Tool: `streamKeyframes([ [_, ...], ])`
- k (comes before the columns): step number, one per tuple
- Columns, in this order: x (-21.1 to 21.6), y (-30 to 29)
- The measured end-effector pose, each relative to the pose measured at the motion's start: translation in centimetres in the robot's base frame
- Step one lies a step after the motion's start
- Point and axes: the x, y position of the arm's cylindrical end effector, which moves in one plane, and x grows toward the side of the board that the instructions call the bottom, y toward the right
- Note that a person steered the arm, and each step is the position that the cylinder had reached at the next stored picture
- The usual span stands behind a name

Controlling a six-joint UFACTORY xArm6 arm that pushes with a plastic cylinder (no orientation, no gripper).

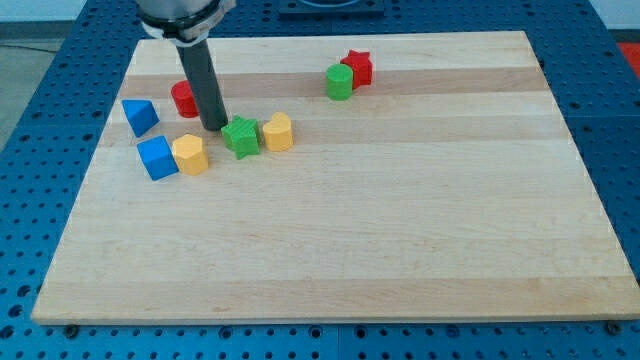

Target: Move green star close to the green circle

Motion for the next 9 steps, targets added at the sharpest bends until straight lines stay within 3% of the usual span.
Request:
streamKeyframes([
  [2,4.4,0.0],
  [3,4.0,1.7],
  [7,-4.4,11.1],
  [9,-6.0,14.6],
])
